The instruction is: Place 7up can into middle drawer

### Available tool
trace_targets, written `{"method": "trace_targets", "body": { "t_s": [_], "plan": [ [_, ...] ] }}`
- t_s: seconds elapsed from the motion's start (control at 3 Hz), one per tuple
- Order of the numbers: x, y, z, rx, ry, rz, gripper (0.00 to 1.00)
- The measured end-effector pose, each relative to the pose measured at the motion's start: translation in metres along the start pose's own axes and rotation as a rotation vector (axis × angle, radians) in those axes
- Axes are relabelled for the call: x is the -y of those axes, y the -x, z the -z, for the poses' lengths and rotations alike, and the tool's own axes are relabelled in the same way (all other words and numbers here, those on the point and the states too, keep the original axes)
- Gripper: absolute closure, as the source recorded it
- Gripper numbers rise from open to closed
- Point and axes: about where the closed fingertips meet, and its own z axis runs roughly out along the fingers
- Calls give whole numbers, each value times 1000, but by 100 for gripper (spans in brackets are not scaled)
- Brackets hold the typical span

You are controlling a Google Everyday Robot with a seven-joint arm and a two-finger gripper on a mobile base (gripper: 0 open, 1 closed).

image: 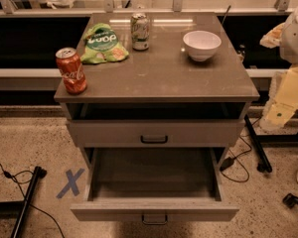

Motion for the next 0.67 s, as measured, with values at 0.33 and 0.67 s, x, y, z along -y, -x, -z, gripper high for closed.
{"method": "trace_targets", "body": {
  "t_s": [0.33, 0.67],
  "plan": [
    [31, 6, -27, 101, -23, -42, 0],
    [90, 33, -53, 236, -87, -49, 0]
  ]
}}
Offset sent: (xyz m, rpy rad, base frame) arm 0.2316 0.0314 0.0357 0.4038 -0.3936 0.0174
